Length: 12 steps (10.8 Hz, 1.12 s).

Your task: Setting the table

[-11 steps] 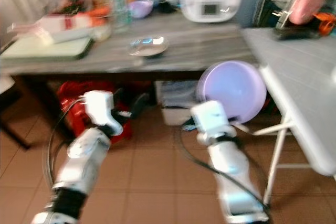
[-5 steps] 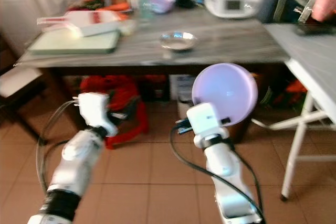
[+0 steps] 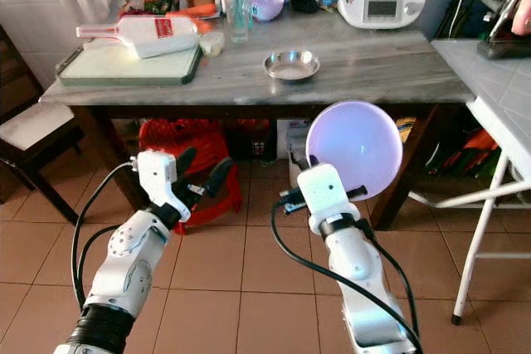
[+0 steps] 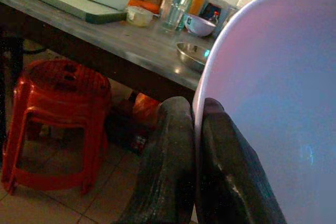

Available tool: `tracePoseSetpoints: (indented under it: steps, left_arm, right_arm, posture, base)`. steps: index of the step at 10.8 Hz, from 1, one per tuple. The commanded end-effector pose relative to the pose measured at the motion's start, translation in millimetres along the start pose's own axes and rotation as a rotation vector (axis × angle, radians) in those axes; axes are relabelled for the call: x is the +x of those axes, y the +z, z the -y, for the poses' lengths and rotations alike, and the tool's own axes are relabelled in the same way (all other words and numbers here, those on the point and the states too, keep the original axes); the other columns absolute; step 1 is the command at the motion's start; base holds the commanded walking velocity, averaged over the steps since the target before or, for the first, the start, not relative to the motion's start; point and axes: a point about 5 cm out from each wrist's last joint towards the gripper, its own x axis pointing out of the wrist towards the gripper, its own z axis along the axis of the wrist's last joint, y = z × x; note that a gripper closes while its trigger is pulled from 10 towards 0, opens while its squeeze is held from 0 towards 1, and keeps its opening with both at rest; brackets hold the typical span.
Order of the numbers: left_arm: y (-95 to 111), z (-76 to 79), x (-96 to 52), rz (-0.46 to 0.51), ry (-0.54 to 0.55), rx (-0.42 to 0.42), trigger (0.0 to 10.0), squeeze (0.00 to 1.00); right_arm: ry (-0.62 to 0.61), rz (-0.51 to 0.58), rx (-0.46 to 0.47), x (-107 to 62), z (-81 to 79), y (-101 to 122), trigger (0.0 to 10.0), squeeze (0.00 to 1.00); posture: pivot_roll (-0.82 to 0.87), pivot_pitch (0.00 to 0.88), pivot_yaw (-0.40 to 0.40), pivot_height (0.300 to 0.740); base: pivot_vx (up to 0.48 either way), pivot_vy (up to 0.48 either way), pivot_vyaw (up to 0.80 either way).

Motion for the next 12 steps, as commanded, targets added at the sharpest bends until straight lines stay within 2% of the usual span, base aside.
tracePoseSetpoints:
  steps: [1, 4, 6, 7, 9, 11, 12]
  left_arm:
    - [2.7, 0.3, -0.4, 0.006, -0.008, -0.001, 10.0, 0.00]
    - [4.1, -3.8, -2.3, 0.013, 0.010, 0.022, 10.0, 0.00]
    - [7.7, -8.6, -4.6, 0.028, 0.031, 0.088, 10.0, 0.00]
    - [8.2, -11.1, -8.3, 0.031, 0.054, 0.158, 10.0, 0.00]
    - [4.4, -8.6, -11.5, 0.024, 0.047, 0.155, 10.0, 0.00]
    - [1.7, -5.9, -13.8, 0.020, 0.045, 0.166, 10.0, 0.00]
    - [2.3, -6.1, -15.3, 0.025, 0.045, 0.213, 10.0, 0.00]
  right_arm:
    - [-0.013, 0.034, 0.007, -0.5, 2.9, 7.7, 10.0, 0.00]
    - [-0.055, 0.046, 0.038, -8.5, 11.4, 7.5, 10.0, 0.00]
    - [-0.073, 0.047, 0.051, -11.9, 16.8, 6.5, 10.0, 0.00]
    - [-0.088, 0.047, 0.057, -12.3, 19.7, 6.2, 10.0, 0.00]
    - [-0.091, 0.052, 0.059, -12.0, 19.4, 7.4, 10.0, 0.00]
    - [-0.090, 0.060, 0.067, -11.9, 18.1, 9.2, 10.0, 0.00]
    - [-0.092, 0.062, 0.069, -12.0, 18.5, 9.9, 10.0, 0.00]
  posture:
    - [-0.05, 0.028, 0.044, 0.740]
    - [-0.05, 0.030, 0.043, 0.740]
    - [-0.05, 0.033, 0.044, 0.740]
    - [-0.05, 0.032, 0.047, 0.740]
    - [-0.05, 0.033, 0.049, 0.740]
    - [-0.05, 0.034, 0.049, 0.740]
    - [-0.05, 0.034, 0.050, 0.740]
  base:
    - [0.409, 0.000, 0.00]
    - [0.424, 0.000, 0.00]
    - [0.474, 0.000, 0.00]
    - [0.465, 0.000, 0.00]
    - [0.465, 0.000, 0.00]
    - [0.465, 0.000, 0.53]
    - [0.465, 0.000, 0.51]
